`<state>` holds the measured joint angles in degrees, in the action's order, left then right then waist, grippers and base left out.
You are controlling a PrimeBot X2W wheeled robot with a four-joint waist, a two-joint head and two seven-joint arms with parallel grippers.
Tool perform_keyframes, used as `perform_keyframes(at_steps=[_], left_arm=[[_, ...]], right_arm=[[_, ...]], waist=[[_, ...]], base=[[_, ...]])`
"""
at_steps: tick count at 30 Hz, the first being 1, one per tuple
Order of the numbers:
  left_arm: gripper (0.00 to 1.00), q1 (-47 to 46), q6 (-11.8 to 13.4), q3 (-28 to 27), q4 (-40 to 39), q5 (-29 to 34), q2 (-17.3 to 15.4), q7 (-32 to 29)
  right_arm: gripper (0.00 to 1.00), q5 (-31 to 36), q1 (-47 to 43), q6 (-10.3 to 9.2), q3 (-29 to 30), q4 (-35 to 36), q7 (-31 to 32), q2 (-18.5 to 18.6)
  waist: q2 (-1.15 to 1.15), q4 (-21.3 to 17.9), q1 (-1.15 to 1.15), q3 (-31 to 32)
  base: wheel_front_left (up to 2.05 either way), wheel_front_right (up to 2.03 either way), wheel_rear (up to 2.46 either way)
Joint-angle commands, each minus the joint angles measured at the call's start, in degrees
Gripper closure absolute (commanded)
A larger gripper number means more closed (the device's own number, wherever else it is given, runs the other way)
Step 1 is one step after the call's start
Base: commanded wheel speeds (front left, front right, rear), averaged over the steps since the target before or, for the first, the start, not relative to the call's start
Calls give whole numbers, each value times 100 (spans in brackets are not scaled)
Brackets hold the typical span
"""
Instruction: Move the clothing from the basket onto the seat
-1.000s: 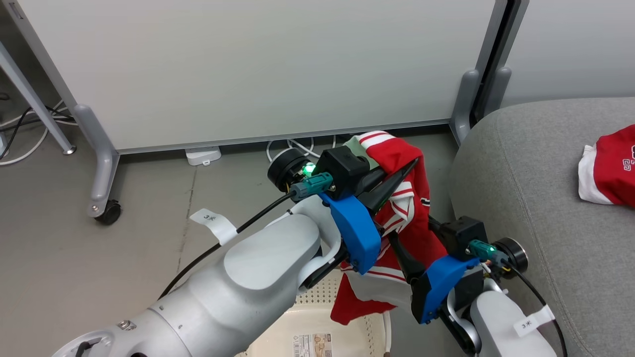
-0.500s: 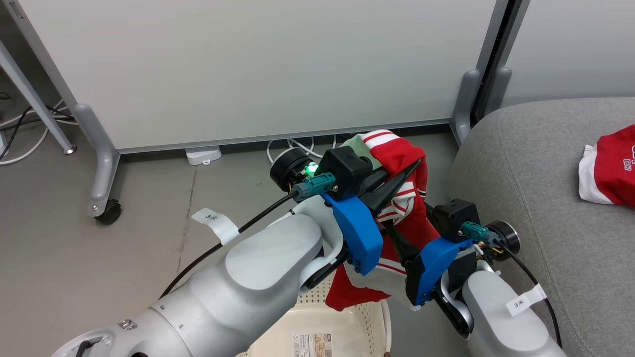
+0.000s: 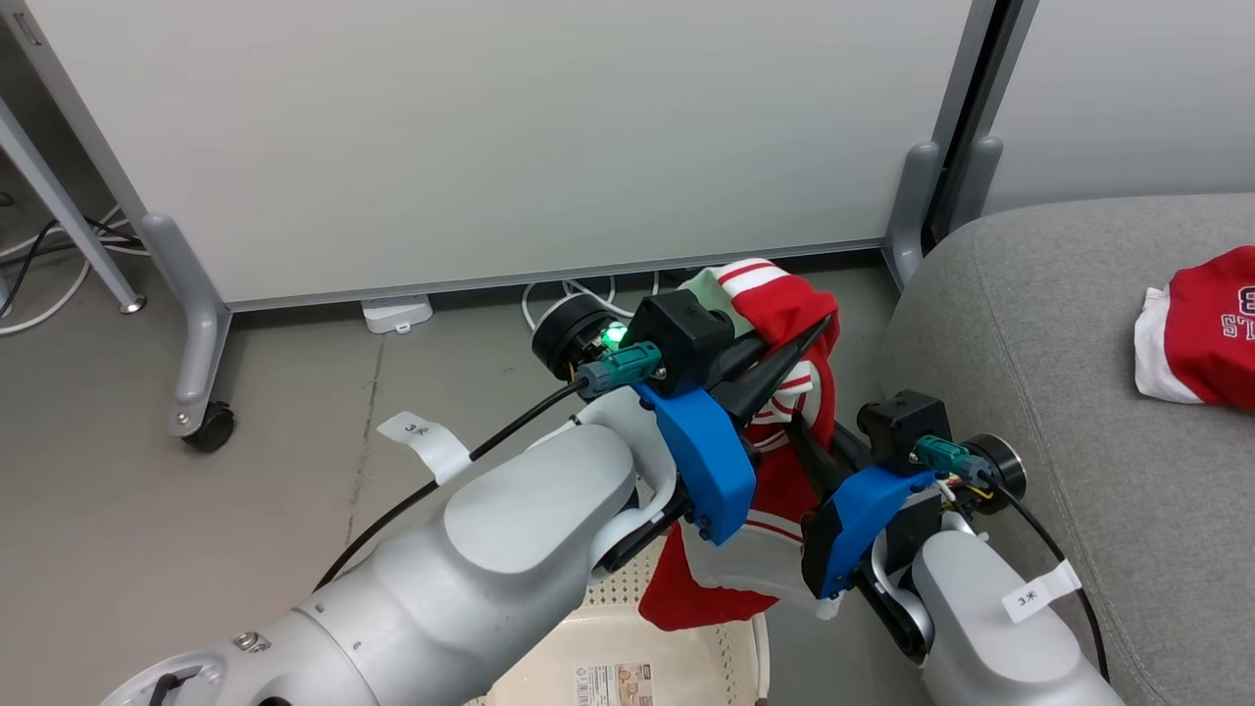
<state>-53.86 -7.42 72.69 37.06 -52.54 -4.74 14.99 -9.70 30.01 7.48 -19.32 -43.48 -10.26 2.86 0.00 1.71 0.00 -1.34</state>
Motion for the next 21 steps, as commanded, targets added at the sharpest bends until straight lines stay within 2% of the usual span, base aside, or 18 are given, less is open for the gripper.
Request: perform_keyframes(at_steps=[1,8,10,11,12,21], left_arm=[[100,-38,-7,-4,3,-34,-18,29],[100,-10,-7,-14,30,-38,-25,29],[57,18,-7,-38,45,-48,-26,29],[24,30,-7,-55,50,-49,-24,29],[0,44,-7,-61,53,-62,-22,29],[0,83,-7,-45,89,-101,-15,29]], right_arm=[[100,-26,105,3,-13,-35,-31,5],[100,-77,133,3,-20,-114,-106,5],[100,-98,119,3,-23,-129,-125,5],[100,-107,113,3,-27,-137,-132,5],[100,-111,110,3,-30,-149,-140,5],[100,-118,88,3,-43,-209,-186,5]], waist=[[0,-3,0,1],[0,-9,0,3],[0,-11,0,8],[0,-12,0,9],[0,-14,0,10],[0,-34,0,44]], base=[[0,0,0],[0,0,0],[0,0,0],[0,0,0],[0,0,0],[0,0,0]])
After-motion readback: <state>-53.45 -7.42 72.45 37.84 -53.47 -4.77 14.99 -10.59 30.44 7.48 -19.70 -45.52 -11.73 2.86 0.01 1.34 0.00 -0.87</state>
